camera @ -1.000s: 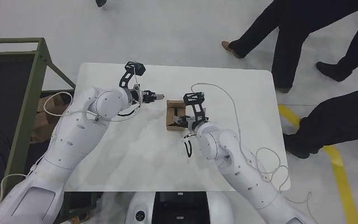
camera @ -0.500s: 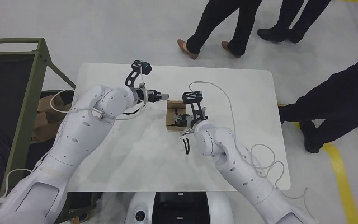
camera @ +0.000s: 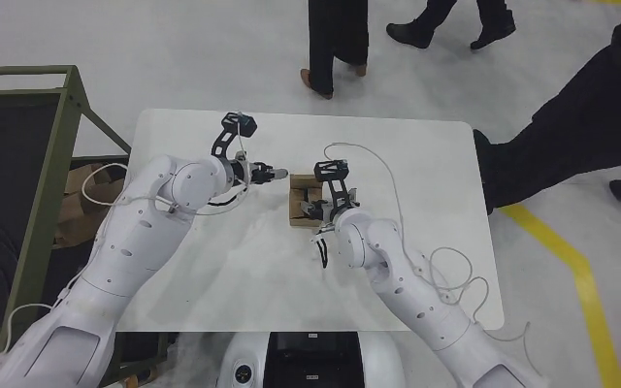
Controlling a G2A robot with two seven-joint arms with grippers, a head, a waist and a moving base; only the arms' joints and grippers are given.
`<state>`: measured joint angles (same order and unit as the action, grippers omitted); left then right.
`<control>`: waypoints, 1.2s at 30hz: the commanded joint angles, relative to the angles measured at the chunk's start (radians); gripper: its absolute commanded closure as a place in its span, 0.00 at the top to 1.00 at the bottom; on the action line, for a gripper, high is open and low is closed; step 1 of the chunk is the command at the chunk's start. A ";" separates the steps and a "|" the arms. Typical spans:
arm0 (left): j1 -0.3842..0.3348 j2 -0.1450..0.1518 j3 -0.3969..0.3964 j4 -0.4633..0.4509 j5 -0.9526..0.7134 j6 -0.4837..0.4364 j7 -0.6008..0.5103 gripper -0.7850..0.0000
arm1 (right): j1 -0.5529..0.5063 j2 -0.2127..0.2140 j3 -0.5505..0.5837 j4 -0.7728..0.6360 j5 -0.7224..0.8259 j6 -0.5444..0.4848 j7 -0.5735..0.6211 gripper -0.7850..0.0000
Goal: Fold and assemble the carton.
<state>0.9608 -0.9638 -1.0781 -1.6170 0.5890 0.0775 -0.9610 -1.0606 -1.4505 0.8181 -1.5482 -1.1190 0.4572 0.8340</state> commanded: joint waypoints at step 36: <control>-0.007 -0.045 0.113 0.087 -0.007 0.033 -0.047 1.00 | -0.055 -0.016 0.070 -0.056 -0.046 -0.055 -0.004 1.00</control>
<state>0.9561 -1.0073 -0.9669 -1.5345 0.5816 0.1098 -1.0081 -1.1088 -1.4684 0.8790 -1.5904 -1.1641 0.4056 0.8312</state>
